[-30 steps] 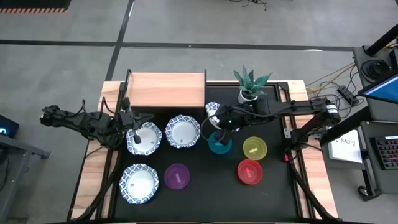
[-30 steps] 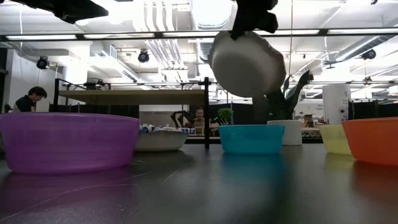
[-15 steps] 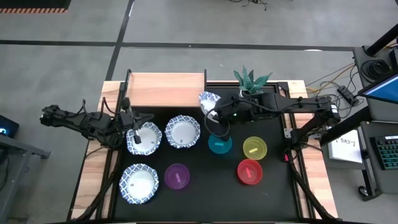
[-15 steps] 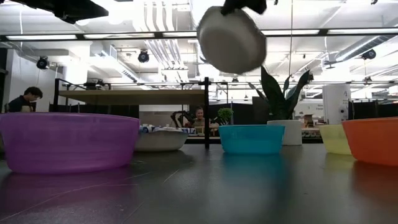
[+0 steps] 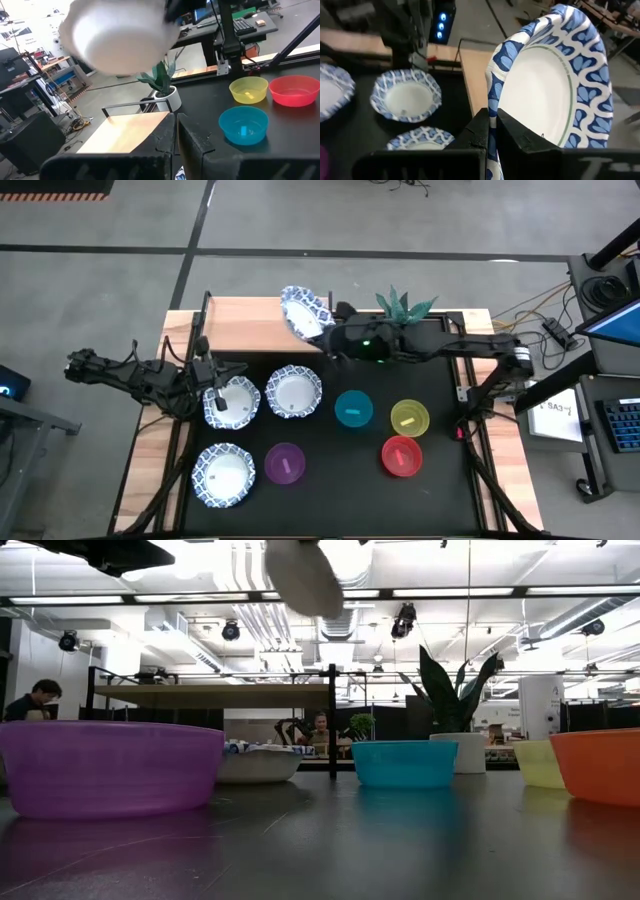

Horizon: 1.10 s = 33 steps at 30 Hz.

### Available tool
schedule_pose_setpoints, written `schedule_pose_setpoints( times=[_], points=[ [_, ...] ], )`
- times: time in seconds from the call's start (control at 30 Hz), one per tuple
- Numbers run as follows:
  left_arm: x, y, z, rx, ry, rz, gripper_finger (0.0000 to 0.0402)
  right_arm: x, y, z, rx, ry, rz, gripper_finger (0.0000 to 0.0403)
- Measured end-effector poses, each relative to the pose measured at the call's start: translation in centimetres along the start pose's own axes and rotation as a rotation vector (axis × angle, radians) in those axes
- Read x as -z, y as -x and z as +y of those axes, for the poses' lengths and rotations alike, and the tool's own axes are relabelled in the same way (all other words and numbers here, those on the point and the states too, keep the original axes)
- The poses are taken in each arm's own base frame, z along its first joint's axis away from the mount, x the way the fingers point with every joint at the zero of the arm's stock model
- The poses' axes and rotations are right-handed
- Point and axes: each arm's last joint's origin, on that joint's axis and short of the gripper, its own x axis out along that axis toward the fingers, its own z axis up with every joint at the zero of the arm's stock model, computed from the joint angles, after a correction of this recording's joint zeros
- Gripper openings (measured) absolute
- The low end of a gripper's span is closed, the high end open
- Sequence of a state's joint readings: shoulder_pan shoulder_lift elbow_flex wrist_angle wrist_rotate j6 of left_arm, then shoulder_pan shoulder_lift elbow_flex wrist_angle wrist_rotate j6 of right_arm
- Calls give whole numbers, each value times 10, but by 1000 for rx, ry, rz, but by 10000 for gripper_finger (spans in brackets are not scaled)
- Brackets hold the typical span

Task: Place and stack bowls onto a shelf
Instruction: Put the big white bowl on the shelf

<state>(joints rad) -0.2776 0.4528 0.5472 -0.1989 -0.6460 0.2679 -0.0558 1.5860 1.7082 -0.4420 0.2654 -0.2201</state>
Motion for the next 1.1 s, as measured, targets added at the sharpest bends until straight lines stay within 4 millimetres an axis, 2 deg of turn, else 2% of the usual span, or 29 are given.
schedule_pose_setpoints(
  times=[0.23,0.4,0.53,0.77,0.93,1.1],
  points=[
    [-1,7,8,-78,34,-15,0,22,-50,2,11,118,80,12],
    [0,14,15,-141,74,-22,0,34,-74,10,4,185,117,12],
    [0,19,19,-145,106,-41,0,40,-90,11,73,214,152,12],
    [0,25,23,-151,155,-67,0,51,-111,14,96,258,176,13],
    [0,27,25,-151,166,-73,0,52,-113,10,110,228,172,16],
    [0,27,25,-151,168,-74,0,57,-117,6,117,193,186,56]
  ],
)
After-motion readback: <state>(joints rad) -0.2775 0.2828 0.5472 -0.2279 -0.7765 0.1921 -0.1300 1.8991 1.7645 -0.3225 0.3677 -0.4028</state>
